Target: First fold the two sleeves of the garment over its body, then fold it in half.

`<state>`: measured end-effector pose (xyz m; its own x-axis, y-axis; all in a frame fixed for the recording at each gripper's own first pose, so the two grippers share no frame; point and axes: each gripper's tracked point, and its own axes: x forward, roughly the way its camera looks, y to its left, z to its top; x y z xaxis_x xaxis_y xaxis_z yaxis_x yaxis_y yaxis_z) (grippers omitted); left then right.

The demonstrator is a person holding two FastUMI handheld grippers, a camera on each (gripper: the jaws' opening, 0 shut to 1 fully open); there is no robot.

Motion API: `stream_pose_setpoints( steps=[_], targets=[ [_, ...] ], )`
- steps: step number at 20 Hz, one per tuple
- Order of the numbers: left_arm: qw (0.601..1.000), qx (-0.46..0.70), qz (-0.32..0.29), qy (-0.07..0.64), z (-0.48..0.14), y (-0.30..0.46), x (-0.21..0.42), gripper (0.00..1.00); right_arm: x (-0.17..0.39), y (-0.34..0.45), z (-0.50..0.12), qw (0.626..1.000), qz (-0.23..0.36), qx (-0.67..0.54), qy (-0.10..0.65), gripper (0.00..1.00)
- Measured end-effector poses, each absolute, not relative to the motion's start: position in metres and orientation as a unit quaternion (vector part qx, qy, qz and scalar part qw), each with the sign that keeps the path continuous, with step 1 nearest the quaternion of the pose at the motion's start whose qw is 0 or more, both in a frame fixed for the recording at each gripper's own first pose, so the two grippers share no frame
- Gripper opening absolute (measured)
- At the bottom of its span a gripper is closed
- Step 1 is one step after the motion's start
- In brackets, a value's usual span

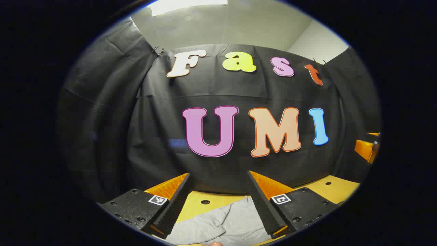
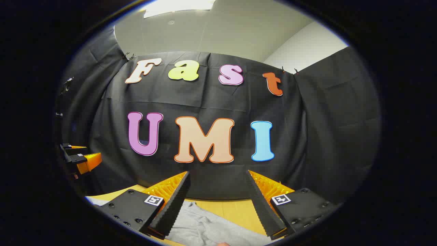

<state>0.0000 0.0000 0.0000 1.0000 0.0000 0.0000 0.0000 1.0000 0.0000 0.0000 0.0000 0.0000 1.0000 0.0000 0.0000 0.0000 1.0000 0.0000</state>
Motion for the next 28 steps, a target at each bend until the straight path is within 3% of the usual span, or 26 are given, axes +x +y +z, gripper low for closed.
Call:
stream_pose_setpoints(
  steps=[24,28],
  targets=[
    [1.0,0.013,-0.015,-0.003,-0.002,-0.015,0.009,0.96,0.016,0.0,-0.008,1.0,0.026,-0.009,-0.002,1.0],
    [1.0,0.008,-0.025,-0.002,-0.005,-0.022,0.011,0.96,0.017,-0.036,-0.018,1.0,0.0,-0.025,0.017,0.99]
  ],
)
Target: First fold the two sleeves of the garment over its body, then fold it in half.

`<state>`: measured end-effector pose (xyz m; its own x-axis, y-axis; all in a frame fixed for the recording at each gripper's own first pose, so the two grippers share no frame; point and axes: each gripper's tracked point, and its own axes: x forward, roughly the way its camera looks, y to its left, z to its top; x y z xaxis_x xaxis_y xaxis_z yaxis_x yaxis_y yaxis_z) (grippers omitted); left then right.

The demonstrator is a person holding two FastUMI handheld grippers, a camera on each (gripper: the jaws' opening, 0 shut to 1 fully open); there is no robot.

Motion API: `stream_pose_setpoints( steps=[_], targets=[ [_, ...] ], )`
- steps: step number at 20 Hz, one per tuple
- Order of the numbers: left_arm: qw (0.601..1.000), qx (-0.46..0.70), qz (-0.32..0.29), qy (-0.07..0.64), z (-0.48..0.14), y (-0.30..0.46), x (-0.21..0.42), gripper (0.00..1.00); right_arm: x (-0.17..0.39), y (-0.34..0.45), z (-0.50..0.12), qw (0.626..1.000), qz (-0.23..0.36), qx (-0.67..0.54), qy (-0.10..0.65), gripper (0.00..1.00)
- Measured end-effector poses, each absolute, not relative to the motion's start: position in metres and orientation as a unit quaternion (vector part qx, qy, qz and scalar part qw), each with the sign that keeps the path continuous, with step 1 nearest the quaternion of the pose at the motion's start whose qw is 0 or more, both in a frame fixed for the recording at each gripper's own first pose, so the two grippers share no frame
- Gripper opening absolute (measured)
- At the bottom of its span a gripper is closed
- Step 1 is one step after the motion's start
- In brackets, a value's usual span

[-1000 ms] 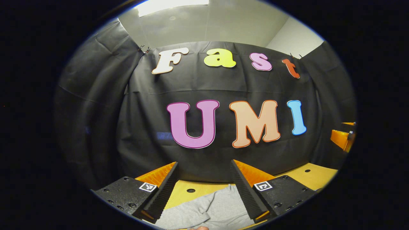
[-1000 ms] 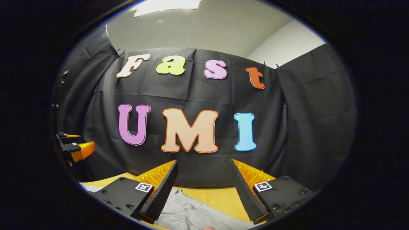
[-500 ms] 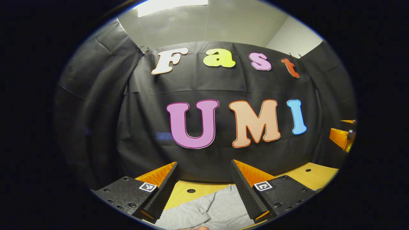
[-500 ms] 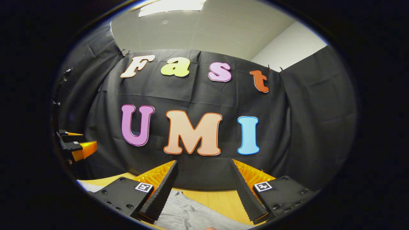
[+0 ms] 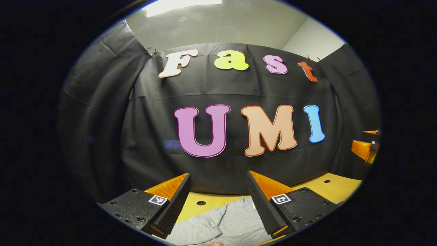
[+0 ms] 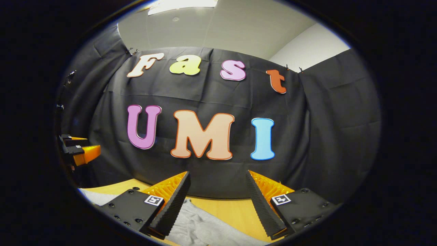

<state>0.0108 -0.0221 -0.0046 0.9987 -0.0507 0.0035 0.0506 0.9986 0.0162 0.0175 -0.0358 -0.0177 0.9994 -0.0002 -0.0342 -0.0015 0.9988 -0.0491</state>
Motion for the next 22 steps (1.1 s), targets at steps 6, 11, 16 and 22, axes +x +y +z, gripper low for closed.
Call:
stream_pose_setpoints(
  steps=[6,11,16,22],
  targets=[
    [0.999,0.0,-0.04,-0.003,-0.005,-0.036,0.014,0.94,0.014,-0.106,-0.044,0.995,-0.058,-0.061,0.06,0.99],
    [0.999,0.004,-0.051,0.002,-0.008,-0.048,0.014,0.94,0.001,-0.159,-0.076,0.987,-0.099,-0.06,0.108,0.99],
    [0.998,0.006,-0.06,0.0,-0.007,-0.062,0.013,0.96,-0.022,-0.217,-0.126,0.971,-0.138,-0.077,0.181,0.99],
    [0.997,0.008,-0.075,0.006,-0.011,-0.084,0.015,0.96,-0.064,-0.248,-0.195,0.947,-0.15,-0.066,0.276,1.0]
  ],
)
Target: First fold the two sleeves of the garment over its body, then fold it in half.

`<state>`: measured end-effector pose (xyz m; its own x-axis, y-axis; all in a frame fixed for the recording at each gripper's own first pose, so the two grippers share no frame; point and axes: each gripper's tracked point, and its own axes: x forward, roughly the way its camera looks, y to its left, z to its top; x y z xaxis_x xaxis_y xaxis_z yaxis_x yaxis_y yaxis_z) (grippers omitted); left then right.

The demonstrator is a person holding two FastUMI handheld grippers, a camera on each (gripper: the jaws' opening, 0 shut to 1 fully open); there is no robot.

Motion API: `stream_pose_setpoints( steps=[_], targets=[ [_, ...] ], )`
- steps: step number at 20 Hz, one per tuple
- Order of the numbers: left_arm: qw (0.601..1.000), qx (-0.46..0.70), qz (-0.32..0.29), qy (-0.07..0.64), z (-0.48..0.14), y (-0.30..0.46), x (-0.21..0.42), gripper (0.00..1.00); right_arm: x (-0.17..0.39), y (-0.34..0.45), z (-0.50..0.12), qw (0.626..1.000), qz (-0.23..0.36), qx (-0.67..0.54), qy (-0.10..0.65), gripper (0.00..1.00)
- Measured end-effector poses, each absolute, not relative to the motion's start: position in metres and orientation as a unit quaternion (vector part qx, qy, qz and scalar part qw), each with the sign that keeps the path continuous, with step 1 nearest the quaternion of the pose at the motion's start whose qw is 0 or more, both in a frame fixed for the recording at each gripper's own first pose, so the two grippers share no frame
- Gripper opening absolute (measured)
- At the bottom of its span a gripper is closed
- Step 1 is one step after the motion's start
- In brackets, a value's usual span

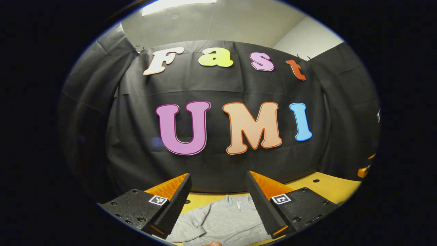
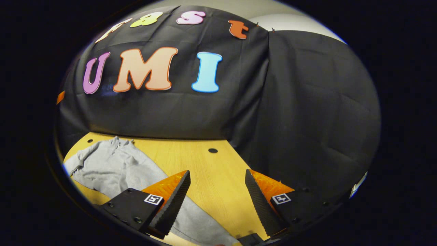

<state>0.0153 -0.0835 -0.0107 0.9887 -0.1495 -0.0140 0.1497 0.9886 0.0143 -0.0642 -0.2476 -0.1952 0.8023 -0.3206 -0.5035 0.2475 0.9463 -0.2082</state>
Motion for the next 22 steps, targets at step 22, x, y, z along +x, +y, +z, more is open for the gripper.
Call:
stream_pose_setpoints(
  steps=[22],
  targets=[
    [0.998,0.016,-0.065,0.022,-0.025,-0.142,0.013,0.94,-0.194,-0.247,-0.374,0.821,-0.068,-0.016,0.567,1.0]
  ],
)
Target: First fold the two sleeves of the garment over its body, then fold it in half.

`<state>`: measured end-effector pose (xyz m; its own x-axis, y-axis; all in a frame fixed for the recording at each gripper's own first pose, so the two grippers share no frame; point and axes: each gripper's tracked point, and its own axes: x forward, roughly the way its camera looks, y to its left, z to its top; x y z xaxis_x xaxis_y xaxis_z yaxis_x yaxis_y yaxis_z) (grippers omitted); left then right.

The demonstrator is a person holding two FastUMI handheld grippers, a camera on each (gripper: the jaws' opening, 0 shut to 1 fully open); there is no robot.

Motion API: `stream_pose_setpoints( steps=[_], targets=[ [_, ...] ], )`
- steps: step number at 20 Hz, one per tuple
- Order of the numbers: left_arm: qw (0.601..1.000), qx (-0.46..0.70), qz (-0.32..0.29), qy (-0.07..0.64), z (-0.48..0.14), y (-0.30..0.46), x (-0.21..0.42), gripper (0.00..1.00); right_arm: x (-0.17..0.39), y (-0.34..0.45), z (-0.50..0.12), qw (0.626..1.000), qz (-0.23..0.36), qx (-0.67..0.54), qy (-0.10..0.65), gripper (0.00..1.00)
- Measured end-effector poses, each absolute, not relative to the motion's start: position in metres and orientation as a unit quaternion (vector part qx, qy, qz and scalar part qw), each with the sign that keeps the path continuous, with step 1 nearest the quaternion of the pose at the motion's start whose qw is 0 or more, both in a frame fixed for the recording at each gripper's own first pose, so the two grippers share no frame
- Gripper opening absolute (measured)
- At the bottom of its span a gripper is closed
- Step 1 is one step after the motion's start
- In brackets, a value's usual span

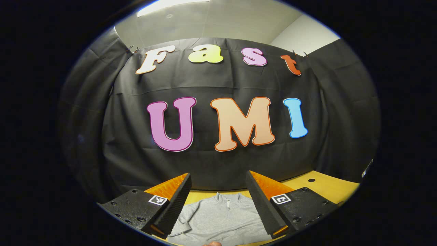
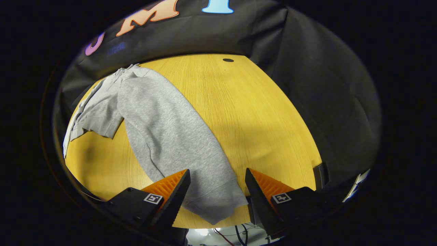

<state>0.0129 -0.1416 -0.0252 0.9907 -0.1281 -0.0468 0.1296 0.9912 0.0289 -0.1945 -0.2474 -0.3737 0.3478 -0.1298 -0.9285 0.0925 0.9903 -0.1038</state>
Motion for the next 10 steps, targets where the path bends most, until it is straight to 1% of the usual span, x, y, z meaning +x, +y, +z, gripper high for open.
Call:
stream_pose_setpoints(
  steps=[1,4,5,6,7,8,9,10],
  targets=[
    [0.998,0.016,-0.061,0.024,-0.025,-0.146,0.012,0.94,-0.197,-0.245,-0.377,0.817,-0.057,-0.009,0.573,1.0],
    [0.998,0.024,-0.048,0.026,-0.026,-0.157,0.007,0.94,-0.2,-0.245,-0.385,0.811,-0.035,-0.009,0.583,0.93],
    [0.998,0.025,-0.045,0.024,-0.024,-0.161,0.004,0.94,-0.201,-0.244,-0.386,0.808,-0.026,-0.007,0.588,0.93],
    [0.998,0.026,-0.043,0.024,-0.024,-0.165,0.002,0.96,-0.2,-0.241,-0.388,0.807,-0.019,-0.001,0.59,0.91],
    [0.998,0.027,-0.042,0.023,-0.023,-0.169,0.0,0.96,-0.2,-0.239,-0.389,0.803,-0.013,0.007,0.595,0.88],
    [0.999,0.028,-0.04,0.022,-0.021,-0.172,-0.002,0.94,-0.201,-0.238,-0.389,0.802,-0.009,0.01,0.598,0.77],
    [0.999,0.028,-0.04,0.021,-0.02,-0.174,-0.004,0.94,-0.2,-0.238,-0.391,0.801,-0.003,0.008,0.599,0.7],
    [0.999,0.029,-0.038,0.022,-0.02,-0.175,-0.006,0.96,-0.202,-0.237,-0.389,0.799,0.002,0.004,0.601,0.68]
  ],
)
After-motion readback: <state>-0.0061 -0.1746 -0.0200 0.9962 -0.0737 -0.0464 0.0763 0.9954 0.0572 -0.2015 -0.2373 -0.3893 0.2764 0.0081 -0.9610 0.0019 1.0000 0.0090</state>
